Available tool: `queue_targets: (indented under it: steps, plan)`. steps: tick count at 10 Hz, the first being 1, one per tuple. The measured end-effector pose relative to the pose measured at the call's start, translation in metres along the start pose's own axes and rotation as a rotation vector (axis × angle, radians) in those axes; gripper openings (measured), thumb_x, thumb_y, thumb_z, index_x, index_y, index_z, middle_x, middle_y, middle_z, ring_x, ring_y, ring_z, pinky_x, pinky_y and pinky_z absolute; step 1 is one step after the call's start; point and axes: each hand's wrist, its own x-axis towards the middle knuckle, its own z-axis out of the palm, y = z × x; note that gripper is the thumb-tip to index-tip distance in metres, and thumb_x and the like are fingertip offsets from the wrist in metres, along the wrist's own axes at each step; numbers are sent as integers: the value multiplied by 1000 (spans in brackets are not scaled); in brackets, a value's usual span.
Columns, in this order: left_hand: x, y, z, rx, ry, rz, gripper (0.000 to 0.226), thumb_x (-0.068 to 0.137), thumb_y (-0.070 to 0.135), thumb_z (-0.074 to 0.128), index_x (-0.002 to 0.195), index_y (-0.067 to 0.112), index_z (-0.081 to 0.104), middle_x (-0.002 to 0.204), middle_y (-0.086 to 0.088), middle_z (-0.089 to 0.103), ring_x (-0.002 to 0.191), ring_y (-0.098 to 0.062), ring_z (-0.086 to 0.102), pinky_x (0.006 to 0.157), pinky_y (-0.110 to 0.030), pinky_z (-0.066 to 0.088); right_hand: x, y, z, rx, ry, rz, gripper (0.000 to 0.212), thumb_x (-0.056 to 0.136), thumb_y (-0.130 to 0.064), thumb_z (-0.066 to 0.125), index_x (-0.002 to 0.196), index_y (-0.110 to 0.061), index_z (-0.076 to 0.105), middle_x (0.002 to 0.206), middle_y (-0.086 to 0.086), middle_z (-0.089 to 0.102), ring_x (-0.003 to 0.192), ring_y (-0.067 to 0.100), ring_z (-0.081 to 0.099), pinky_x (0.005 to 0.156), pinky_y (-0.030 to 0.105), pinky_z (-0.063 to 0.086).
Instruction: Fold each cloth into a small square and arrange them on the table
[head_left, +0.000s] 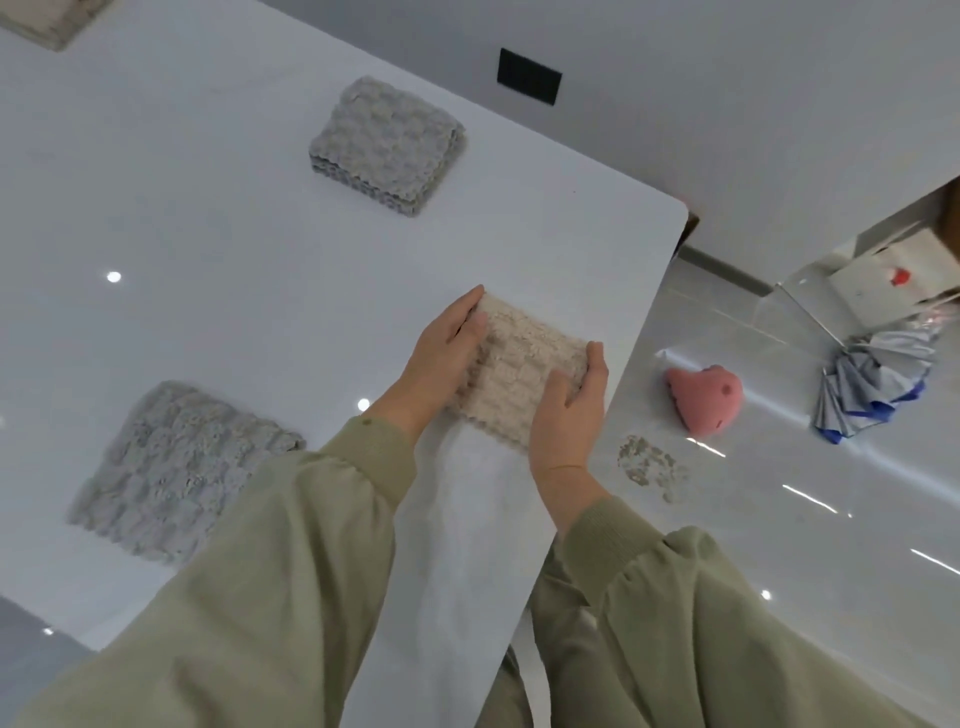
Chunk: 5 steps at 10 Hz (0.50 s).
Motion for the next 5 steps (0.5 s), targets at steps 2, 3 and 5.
queue_targets:
  steps: [2,3,5]
  plan:
    - [-3,12,2,86,-8,-9,48,100,30,40,147,23,29,154,8,26,141,-6,22,114,-24,19,-3,-17,-1,-33,-22,-4,56,98,-13,41,149,-13,17,155,-4,18,130,-15,22,102,2,20]
    - [-6,27,-3,571,64,143,52,101,28,36,149,17,21,158,1,12,146,-13,4,119,-35,6,2,-35,-7,-255,-74,-151,59,95,-19,42,148,-13,16,158,1,11,144,11,10,117,30,14]
    - [-21,90,-13,1209,414,309,63,99,39,30,151,17,2,158,-10,-12,145,-28,-14,115,-48,-4,29,-108,-5,-721,-245,-596,60,97,-33,37,148,-11,16,159,8,2,146,21,-2,115,47,-4]
